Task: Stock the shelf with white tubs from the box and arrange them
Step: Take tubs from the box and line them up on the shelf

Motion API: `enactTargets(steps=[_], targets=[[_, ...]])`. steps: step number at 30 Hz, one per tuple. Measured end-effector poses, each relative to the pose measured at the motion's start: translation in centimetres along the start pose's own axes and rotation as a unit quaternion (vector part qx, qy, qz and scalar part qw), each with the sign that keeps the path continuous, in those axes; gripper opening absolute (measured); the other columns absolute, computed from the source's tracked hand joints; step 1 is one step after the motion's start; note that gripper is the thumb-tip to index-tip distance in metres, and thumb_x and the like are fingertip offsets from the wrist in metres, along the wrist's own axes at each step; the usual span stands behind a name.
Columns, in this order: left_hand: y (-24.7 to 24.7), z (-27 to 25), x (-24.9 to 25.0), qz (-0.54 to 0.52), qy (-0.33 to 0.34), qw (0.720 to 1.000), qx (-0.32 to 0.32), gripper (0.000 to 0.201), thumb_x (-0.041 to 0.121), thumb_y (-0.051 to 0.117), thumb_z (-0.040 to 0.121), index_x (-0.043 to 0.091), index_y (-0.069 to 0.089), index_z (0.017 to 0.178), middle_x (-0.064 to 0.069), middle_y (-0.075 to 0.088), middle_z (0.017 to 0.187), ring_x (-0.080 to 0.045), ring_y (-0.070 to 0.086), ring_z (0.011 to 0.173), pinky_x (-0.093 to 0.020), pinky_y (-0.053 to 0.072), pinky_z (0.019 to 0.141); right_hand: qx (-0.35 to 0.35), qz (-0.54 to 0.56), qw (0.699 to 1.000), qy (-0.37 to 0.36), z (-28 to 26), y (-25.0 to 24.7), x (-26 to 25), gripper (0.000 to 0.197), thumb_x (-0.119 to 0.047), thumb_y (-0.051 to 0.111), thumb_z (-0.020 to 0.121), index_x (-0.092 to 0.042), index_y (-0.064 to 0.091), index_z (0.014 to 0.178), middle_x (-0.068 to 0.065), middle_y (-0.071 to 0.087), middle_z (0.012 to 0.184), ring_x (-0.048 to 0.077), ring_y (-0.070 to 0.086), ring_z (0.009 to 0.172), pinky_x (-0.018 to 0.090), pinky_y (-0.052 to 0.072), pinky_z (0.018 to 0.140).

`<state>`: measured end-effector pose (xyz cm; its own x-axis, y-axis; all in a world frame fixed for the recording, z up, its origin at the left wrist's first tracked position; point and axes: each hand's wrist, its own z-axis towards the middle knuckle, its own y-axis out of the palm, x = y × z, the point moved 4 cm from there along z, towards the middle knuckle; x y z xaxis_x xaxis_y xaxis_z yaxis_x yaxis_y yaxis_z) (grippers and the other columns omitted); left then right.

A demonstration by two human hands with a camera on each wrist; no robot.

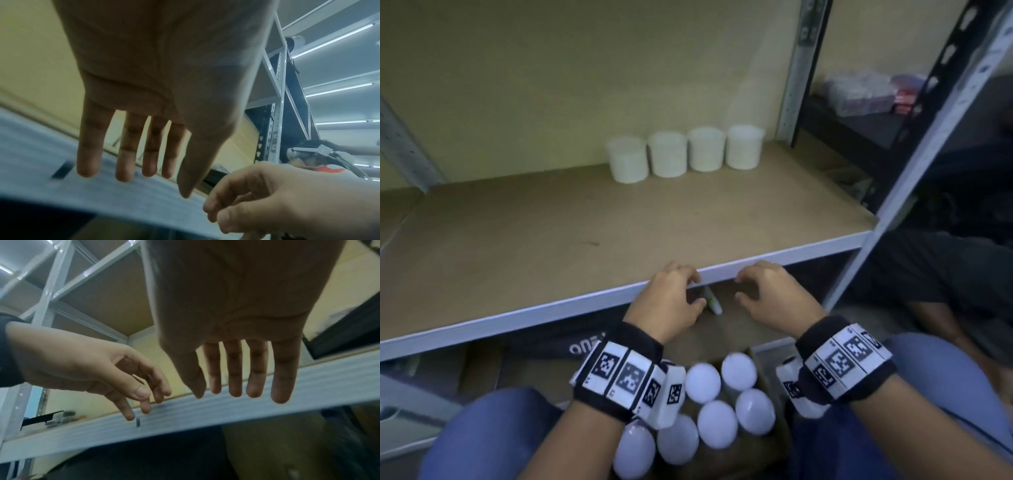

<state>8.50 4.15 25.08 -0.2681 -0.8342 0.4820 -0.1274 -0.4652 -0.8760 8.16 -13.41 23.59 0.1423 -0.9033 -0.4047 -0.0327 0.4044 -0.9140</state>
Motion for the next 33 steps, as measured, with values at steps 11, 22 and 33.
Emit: enactTargets(steps=[11, 22, 33], targets=[[18.0, -2.3, -3.4, 0.02, -0.088, 0.961, -0.261, 0.024, 0.023, 0.064, 0.079, 0.013, 0.065, 0.101, -0.008, 0.065, 0.113, -0.029, 0.062, 0.102, -0.035, 0.052, 0.086, -0.221, 0.013, 0.962, 0.162, -4.9, 13.6, 8.4, 0.036, -0.023, 0.063, 0.083, -0.013, 0.061, 0.117, 0.01, 0.062, 0.124, 0.027, 0.058, 0.114, 0.033, 0.05, 0.096], [33.3, -5.4, -6.9, 0.152, -0.111, 0.934, -0.303, 0.048, 0.029, 0.058, 0.091, 0.017, 0.046, 0.136, -0.008, 0.046, 0.139, -0.029, 0.048, 0.127, -0.041, 0.038, 0.109, -0.349, -0.064, 0.916, 0.187, -8.1, 24.4, 14.0, 0.048, -0.026, 0.051, 0.095, -0.018, 0.04, 0.141, 0.009, 0.046, 0.143, 0.028, 0.048, 0.129, 0.039, 0.041, 0.105], [36.2, -7.1, -9.1, 0.187, -0.081, 0.939, -0.278, 0.073, 0.028, 0.065, 0.076, 0.032, 0.031, 0.141, -0.002, 0.035, 0.138, -0.038, 0.034, 0.127, -0.041, 0.045, 0.091, -0.329, -0.162, 0.925, 0.102, -8.3, 29.3, 13.8, 0.069, -0.026, 0.059, 0.081, -0.025, 0.032, 0.144, 0.013, 0.032, 0.144, 0.038, 0.041, 0.122, 0.046, 0.037, 0.102]])
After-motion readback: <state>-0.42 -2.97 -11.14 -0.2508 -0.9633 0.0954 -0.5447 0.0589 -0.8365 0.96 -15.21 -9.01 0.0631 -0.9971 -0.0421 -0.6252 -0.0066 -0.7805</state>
